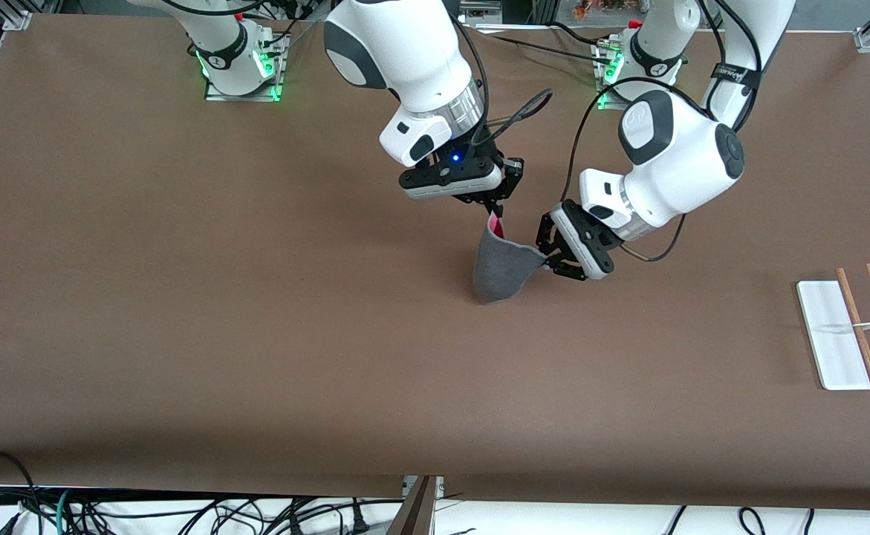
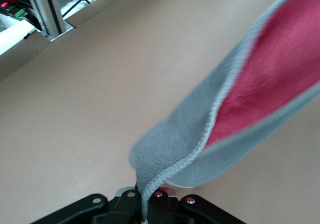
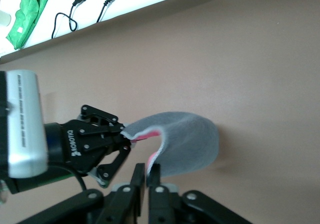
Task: Pass towel and hang on rack
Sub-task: 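Carry the towel to the rack with the left gripper while the right gripper withdraws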
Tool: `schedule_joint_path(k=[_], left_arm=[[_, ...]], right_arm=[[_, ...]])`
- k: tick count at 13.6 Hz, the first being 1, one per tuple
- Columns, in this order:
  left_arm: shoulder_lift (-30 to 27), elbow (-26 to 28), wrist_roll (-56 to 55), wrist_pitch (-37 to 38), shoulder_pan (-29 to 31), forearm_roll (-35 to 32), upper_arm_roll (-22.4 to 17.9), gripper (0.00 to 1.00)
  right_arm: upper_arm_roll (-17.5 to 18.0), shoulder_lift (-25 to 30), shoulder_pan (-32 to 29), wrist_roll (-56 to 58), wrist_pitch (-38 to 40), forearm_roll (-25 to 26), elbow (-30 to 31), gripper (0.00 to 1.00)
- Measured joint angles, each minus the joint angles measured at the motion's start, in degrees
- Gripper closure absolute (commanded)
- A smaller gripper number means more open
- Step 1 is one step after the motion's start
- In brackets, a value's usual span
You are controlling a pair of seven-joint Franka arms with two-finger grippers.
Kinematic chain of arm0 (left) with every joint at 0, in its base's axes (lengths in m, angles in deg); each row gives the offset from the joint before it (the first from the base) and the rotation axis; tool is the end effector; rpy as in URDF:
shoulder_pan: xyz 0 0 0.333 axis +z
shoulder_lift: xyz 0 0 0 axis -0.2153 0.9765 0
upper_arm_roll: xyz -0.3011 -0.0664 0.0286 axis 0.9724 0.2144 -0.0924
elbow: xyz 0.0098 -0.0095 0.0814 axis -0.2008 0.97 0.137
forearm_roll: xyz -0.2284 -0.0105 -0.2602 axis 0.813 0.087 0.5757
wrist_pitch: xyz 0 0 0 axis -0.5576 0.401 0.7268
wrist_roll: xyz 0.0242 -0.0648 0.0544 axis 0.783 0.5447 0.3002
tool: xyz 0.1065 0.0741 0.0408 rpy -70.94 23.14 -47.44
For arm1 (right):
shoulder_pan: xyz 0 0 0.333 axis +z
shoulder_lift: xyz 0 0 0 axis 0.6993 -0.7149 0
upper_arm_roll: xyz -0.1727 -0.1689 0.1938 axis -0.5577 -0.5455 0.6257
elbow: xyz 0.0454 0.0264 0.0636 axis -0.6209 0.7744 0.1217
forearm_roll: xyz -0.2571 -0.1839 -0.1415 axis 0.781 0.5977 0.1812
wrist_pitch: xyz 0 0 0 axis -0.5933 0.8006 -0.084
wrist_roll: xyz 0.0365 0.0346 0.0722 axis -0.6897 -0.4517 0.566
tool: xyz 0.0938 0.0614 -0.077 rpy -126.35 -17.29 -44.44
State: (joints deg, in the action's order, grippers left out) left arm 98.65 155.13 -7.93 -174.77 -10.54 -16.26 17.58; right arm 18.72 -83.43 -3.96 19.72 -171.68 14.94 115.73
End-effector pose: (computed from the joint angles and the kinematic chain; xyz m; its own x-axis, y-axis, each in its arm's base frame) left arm 0.5445 -0.2315 0.3784 0.5745 -0.6249 0.5287 -0.8027 -0.5563 0.2148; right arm 0.4898 0.5284 0.5102 0.9562 -0.1630 0.2429 -0.0492 -0.9082 -0.4157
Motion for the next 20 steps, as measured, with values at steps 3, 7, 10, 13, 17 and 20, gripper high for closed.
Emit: schedule_joint_path(k=[3,7,10,13,17,20], left_arm=[[-1.37,0.01,0.0,4.1,3.61,0.0,-0.13,1.0],[-3.2,0.06,0.38,7.47,9.61,-3.0,-0.56,1.0],[-4.68,-0.22,2.43,10.84,12.94,-11.11,-5.78,1.0],[-4.75,-3.57,9.69,17.88,14.17,-13.85,-13.75,1.0],[-1.24,-13.38,17.65,30.66,20.43,-14.43,-17.6,1.0],[1.7,-16.74,24.91,32.5,26.3,-15.47,-17.77,1.0]], right_arm=[[-0.03,0.0,-0.04,0.05,-0.03,1.31,-0.02,0.0],[-1.19,0.02,-1.24,6.11,0.2,1.63,-0.04,0.0],[-3.21,0.31,-3.96,16.58,4.06,1.72,-0.4,0.0],[-4.08,1.12,-9.11,28.58,11.13,1.73,-1.43,0.0],[-5.55,4.97,-16.69,44.07,23.36,1.75,-1.88,0.0],[-6.78,8.72,-24.04,55.24,31.92,1.73,-1.6,0.0]])
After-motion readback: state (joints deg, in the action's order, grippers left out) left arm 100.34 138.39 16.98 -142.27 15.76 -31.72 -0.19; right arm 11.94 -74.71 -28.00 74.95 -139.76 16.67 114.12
